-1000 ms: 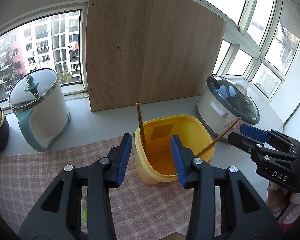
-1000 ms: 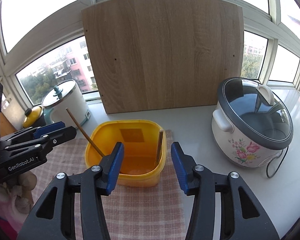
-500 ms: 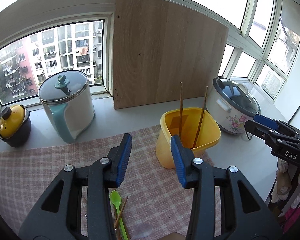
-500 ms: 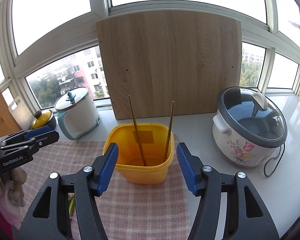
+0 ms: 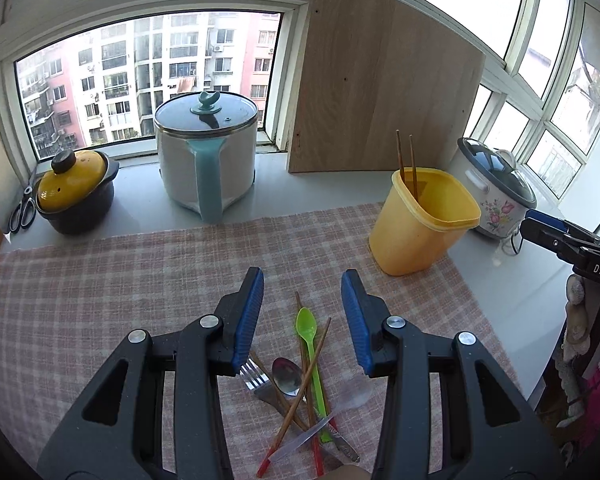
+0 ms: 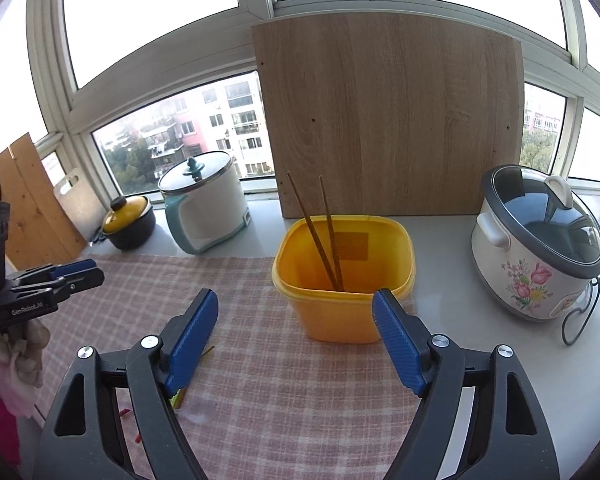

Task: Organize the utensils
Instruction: 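Move the left tool to the utensil pile and close on a chopstick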

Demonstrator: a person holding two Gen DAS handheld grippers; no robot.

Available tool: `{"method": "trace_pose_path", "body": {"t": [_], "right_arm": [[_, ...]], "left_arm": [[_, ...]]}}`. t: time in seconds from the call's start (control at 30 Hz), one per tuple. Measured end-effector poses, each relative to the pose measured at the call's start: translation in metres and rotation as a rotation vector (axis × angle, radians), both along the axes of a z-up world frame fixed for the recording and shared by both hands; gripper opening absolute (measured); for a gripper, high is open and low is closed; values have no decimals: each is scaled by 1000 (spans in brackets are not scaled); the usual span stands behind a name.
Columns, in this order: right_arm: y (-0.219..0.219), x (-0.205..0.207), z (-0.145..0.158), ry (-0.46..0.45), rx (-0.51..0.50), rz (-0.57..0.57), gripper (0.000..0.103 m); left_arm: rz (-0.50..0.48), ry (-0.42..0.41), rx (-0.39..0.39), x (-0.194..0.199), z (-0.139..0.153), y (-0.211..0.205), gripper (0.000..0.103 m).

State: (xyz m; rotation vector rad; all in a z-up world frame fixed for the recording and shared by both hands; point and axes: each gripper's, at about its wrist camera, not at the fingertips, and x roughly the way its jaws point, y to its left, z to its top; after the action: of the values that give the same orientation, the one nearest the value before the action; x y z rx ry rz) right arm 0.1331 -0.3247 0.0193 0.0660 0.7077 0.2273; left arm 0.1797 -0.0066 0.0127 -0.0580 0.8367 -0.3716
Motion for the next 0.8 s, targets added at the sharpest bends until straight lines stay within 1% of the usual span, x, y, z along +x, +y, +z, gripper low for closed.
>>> {"method": "trace_pose_path", "body": {"t": [0.2,0.37,0.53,0.8], "right_arm": [[17,-2,-26,77,34,47,79],[29,0,-54,175,61,75,79],[40,5,-79,268,121,85,79],[68,17,-104,338,153,131,79]], "left_arm": [[24,74,13,-24,-30,30,41],[42,119,9,-36,-50,45,41],[54,180,-38,-37,-70,51,41],[66,291,-130,-31,-106,51,41]]}}
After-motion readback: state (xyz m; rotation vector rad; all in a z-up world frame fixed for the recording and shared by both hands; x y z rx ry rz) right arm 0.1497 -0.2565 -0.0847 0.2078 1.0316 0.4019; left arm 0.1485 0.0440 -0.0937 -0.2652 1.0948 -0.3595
